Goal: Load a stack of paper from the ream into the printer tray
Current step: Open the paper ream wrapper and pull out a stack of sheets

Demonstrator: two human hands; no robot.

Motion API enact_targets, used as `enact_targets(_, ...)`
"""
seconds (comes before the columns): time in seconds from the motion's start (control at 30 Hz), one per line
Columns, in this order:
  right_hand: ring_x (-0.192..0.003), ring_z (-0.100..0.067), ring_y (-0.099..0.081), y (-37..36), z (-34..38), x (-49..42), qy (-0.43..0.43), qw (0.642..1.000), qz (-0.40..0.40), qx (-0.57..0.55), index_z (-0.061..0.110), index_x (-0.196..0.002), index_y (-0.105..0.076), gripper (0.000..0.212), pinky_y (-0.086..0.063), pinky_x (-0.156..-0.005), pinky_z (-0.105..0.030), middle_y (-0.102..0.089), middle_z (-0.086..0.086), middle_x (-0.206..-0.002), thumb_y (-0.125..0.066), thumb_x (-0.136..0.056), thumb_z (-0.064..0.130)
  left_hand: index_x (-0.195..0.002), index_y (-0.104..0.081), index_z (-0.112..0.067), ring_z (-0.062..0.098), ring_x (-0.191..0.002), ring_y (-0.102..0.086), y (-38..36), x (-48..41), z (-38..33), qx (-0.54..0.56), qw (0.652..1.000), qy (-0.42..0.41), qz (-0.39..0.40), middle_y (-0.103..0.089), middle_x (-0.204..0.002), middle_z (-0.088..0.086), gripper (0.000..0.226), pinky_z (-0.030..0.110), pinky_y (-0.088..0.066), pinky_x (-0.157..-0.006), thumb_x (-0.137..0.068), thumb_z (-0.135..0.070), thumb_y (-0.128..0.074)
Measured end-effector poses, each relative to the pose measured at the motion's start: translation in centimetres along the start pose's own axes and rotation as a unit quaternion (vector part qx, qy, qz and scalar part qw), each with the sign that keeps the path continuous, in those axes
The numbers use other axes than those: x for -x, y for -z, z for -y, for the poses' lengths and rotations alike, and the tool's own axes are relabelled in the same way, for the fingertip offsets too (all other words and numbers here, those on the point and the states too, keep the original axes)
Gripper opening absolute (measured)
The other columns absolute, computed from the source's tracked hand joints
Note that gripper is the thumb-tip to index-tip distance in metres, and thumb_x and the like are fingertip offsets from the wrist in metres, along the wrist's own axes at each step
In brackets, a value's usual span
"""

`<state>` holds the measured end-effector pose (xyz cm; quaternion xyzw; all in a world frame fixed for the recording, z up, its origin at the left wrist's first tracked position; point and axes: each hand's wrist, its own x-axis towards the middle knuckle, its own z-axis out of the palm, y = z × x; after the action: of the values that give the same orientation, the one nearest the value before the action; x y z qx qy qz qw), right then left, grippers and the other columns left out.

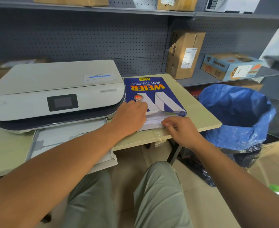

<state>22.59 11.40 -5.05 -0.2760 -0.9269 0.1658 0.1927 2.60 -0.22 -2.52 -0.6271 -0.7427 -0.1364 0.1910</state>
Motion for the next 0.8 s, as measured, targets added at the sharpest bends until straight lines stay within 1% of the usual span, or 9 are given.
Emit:
enact_targets(0.07, -0.100, -0.018, -0.070, 0.0, 0.3, -0.1, 0.010, 1.000, 0.001, 0.011, 0.022, -0.114, -0.075, 0.029, -0.057, -0.089, -0.039, -0.077, 0.003, -0.113, -0.052, -0.100, 0.033, -0.103, -0.056, -0.016, 0.023, -0.085, -0.060, -0.1, 0.1, 0.3, 0.013, 1.000, 0.010, -0.014, -0.068, -0.100, 0.005, 0.019, 0.037, -0.050, -0.068, -0.101, -0.029, -0.043)
enact_targets(0.13, -0.101, -0.020, -0.070, 0.0, 0.5, -0.2, 0.028, 0.999, -0.010, 0.024, 0.021, -0.113, -0.075, 0.027, -0.058, -0.088, -0.041, -0.076, 0.002, -0.115, -0.053, -0.099, 0.030, -0.103, -0.056, -0.017, 0.019, -0.082, -0.056, 0.1, 0.3, 0.5, 0.046, 0.998, 0.019, -0.031, -0.066, -0.099, 0.004, 0.017, 0.035, -0.049, -0.065, -0.102, -0.028, -0.043)
enact_targets(0.2, -0.111, -0.022, -0.069, 0.1, 0.9, -0.4, 0.032, 0.999, -0.015, 0.040, 0.020, -0.117, -0.074, 0.029, -0.057, -0.092, -0.044, -0.073, 0.001, -0.126, -0.053, -0.099, 0.029, -0.103, -0.057, -0.016, 0.018, -0.080, -0.053, 0.5, 0.5, 0.6, 0.077, 0.996, 0.023, -0.047, -0.063, -0.100, 0.004, 0.017, 0.032, -0.046, -0.064, -0.102, -0.026, -0.043)
enact_targets(0.3, -0.125, -0.026, -0.063, 0.2, 1.4, -0.7, 0.014, 0.998, -0.027, 0.061, 0.021, -0.129, -0.068, 0.036, -0.055, -0.099, -0.044, -0.060, 0.000, -0.147, -0.050, -0.100, 0.029, -0.101, -0.059, -0.013, 0.023, -0.081, -0.059, 0.8, 0.8, 0.4, 0.089, 0.994, 0.015, -0.063, -0.062, -0.099, 0.007, 0.016, 0.038, -0.052, -0.065, -0.102, -0.023, -0.046)
enact_targets(0.4, -0.130, -0.026, -0.059, -0.2, 1.7, -0.9, 0.018, 0.995, -0.037, 0.096, 0.024, -0.138, -0.061, 0.040, -0.055, -0.096, -0.043, -0.055, 0.002, -0.152, -0.052, -0.099, 0.027, -0.098, -0.060, -0.013, 0.027, -0.079, -0.061, 0.8, 0.9, 0.3, 0.090, 0.993, 0.014, -0.079, -0.063, -0.097, 0.008, 0.016, 0.046, -0.055, -0.065, -0.101, -0.022, -0.046)
enact_targets(0.53, -0.126, -0.028, -0.062, 0.1, 2.4, -1.7, 0.037, 0.987, -0.026, 0.154, 0.024, -0.138, -0.062, 0.039, -0.057, -0.092, -0.043, -0.063, 0.000, -0.144, -0.055, -0.099, 0.026, -0.102, -0.059, -0.015, 0.023, -0.084, -0.059, 0.6, 1.1, 0.2, 0.075, 0.994, 0.011, -0.085, -0.063, -0.100, 0.006, 0.017, 0.041, -0.055, -0.063, -0.102, -0.026, -0.047)
enact_targets(0.67, -0.102, -0.033, -0.070, 0.7, 2.5, -3.3, 0.060, 0.980, -0.017, 0.190, 0.023, -0.109, -0.074, 0.022, -0.058, -0.078, -0.039, -0.077, -0.004, -0.112, -0.055, -0.099, 0.027, -0.106, -0.059, -0.019, 0.022, -0.092, -0.057, -0.2, 1.6, 0.0, 0.035, 0.995, 0.024, -0.088, -0.063, -0.105, 0.002, 0.017, 0.035, -0.052, -0.057, -0.102, -0.030, -0.046)
enact_targets(0.73, -0.099, -0.033, -0.069, 0.8, 2.1, -4.3, 0.060, 0.976, 0.014, 0.209, 0.026, -0.107, -0.073, 0.023, -0.055, -0.075, -0.037, -0.076, -0.003, -0.109, -0.052, -0.099, 0.032, -0.107, -0.060, -0.019, 0.025, -0.092, -0.057, -0.4, 1.8, -0.3, 0.026, 0.994, 0.021, -0.106, -0.064, -0.106, 0.004, 0.014, 0.034, -0.050, -0.061, -0.100, -0.026, -0.050)
enact_targets(0.8, -0.104, -0.032, -0.069, 0.8, 1.8, -5.2, 0.053, 0.976, 0.046, 0.205, 0.028, -0.116, -0.073, 0.026, -0.056, -0.083, -0.037, -0.076, -0.003, -0.116, -0.054, -0.099, 0.034, -0.117, -0.060, -0.020, 0.028, -0.098, -0.055, -0.8, 1.9, -0.4, 0.023, 0.994, -0.002, -0.110, -0.063, -0.116, 0.008, 0.022, 0.037, -0.052, -0.072, -0.095, -0.019, -0.056)
